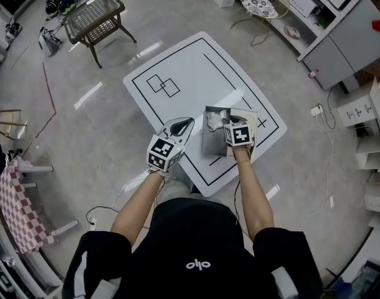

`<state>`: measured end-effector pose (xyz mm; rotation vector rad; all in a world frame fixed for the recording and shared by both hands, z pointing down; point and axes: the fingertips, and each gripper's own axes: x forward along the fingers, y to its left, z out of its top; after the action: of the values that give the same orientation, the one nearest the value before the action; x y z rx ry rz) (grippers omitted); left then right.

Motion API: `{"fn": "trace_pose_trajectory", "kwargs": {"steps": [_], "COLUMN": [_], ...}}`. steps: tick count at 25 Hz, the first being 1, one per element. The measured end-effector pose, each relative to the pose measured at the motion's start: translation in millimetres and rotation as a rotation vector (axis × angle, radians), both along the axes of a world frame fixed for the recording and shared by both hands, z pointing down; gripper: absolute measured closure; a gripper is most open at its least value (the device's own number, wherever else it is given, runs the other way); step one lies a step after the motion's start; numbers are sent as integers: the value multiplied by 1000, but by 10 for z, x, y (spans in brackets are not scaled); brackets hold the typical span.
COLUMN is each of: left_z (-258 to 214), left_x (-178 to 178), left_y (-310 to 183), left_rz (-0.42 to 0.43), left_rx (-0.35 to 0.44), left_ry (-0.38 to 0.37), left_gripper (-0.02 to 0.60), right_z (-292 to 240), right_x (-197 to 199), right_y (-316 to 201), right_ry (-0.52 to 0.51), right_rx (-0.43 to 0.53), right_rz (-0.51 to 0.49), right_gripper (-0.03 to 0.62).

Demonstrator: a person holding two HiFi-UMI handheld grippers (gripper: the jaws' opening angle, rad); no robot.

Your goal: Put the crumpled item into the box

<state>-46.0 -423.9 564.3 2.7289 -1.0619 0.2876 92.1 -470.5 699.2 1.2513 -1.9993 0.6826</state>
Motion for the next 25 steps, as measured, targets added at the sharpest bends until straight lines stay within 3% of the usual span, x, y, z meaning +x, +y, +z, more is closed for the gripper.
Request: {"fn": "trace_pose_trajectory", "kwargs": {"steps": [7,12,18,25], "left_z": [-154,-272,-355,-385], "left_x": [94,161,241,333], "left_y": [234,417,602,806], "left_rz": [7,5,7,11], "left_rx": [40,66,91,93], "left_ry": [6,15,18,15], "left_gripper": [575,575,575,575], "right_z": [-588,-946,-1178,-1301], "right_x": [51,96,185,287], "right_y": [316,607,912,1192], "right_ry": [-59,-86,-107,-136], "right_rx": [134,225,292,337], "right_rz": [6,7,14,11], "right_gripper": [471,536,582,585]}}
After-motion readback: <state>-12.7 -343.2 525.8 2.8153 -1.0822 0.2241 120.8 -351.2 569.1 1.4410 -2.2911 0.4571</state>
